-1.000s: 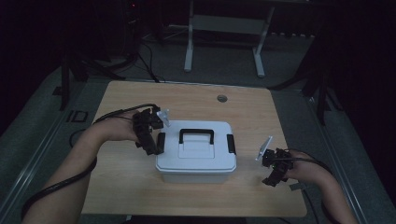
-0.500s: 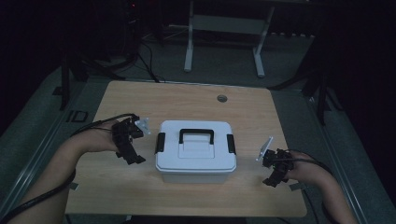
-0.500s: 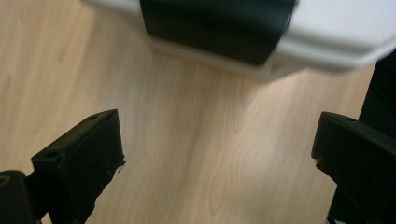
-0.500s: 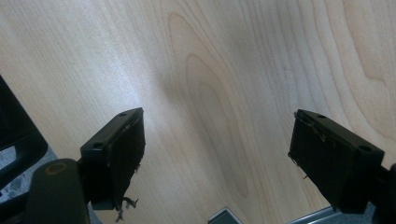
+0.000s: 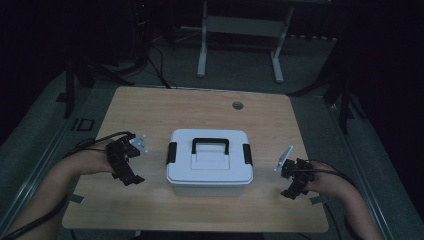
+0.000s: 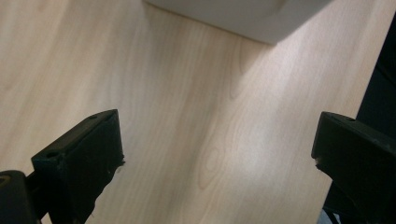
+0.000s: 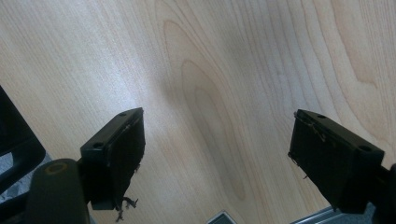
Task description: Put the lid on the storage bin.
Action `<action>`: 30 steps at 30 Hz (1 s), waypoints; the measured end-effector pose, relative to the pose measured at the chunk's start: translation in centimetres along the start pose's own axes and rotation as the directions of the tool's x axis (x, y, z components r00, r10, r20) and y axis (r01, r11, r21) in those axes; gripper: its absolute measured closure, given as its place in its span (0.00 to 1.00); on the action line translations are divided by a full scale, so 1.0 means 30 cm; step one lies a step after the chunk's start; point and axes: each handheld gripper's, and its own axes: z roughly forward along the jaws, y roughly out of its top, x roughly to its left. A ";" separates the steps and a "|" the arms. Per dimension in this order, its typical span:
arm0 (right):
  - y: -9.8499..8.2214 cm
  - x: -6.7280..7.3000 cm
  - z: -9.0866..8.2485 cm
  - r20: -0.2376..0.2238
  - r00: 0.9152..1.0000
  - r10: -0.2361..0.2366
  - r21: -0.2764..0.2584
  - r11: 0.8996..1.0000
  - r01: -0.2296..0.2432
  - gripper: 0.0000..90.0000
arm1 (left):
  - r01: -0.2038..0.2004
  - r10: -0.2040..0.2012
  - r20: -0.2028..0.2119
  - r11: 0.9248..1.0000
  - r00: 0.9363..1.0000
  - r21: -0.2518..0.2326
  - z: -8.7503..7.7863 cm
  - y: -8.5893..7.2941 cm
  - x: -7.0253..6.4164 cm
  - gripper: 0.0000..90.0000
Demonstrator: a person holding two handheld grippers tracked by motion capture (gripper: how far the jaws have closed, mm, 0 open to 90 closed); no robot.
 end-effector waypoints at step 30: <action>-0.022 -0.002 0.047 -0.004 1.000 0.023 -0.035 0.999 -0.023 0.20 | 0.046 -0.045 0.031 0.999 0.998 -0.026 0.160 -0.118 -0.037 0.02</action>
